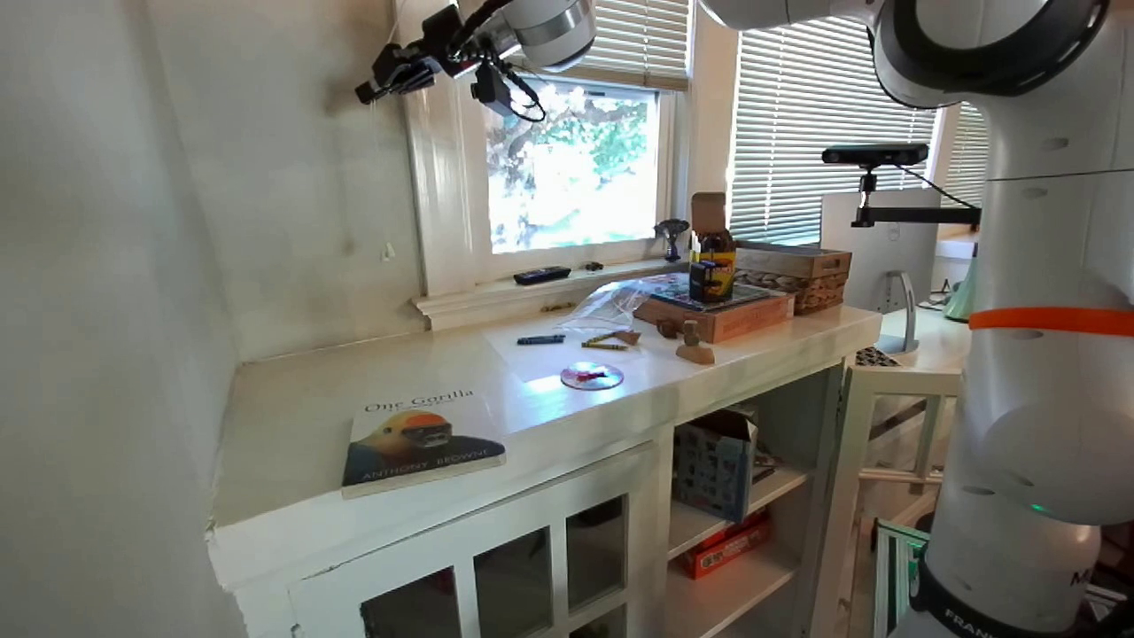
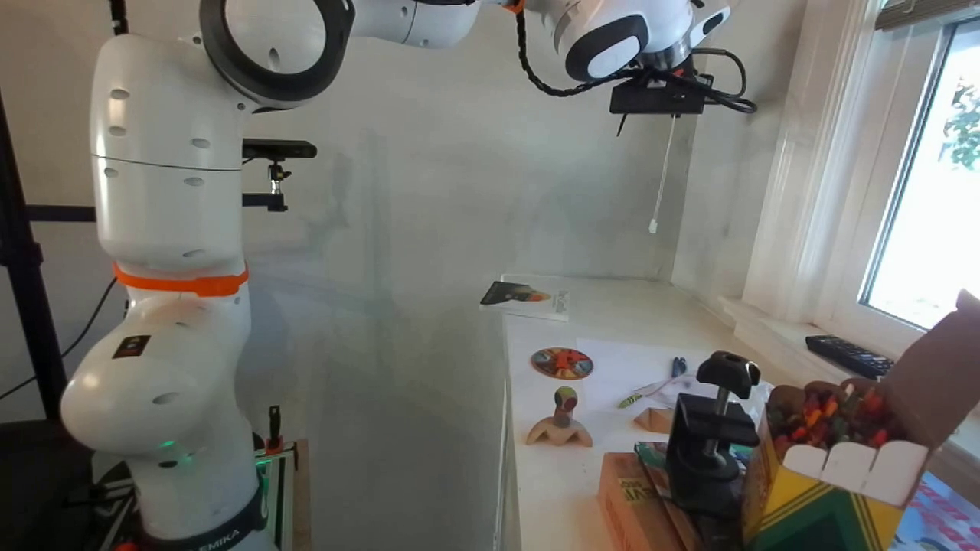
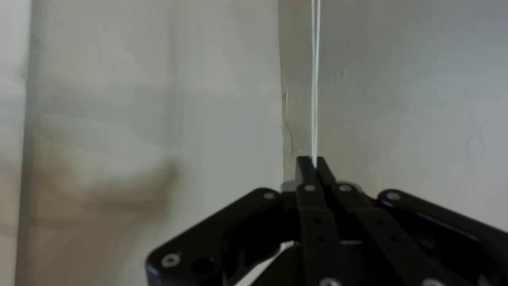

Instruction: Close the window blinds

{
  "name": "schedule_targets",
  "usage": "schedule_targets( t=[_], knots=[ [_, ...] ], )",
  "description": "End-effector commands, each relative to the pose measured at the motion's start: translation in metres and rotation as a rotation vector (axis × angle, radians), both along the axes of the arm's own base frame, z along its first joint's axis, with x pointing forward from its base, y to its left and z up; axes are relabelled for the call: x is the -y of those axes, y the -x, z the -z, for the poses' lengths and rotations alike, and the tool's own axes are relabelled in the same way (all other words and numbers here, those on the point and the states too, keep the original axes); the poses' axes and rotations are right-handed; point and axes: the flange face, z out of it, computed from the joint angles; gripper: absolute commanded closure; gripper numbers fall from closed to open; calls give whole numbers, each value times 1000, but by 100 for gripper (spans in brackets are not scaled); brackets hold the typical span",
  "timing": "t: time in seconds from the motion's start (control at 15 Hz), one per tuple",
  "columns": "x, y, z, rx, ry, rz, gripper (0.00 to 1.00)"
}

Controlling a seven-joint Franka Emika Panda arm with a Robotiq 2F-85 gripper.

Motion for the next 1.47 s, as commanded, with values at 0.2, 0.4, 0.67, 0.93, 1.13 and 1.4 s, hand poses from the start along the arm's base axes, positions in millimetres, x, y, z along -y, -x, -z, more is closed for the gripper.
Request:
schedule_targets(
  t=[0.2,0.4,0.67,0.93,1.13,1.4],
  knots=[
    [-16,-16,12,-8,1,-35,100],
    [-28,-18,25,-20,51,-61,100],
    [-14,-22,5,16,24,-29,100],
    [11,-18,-28,95,-17,28,100],
    [33,-13,-51,145,-36,77,100],
    [42,-13,-54,150,-31,87,100]
  ],
)
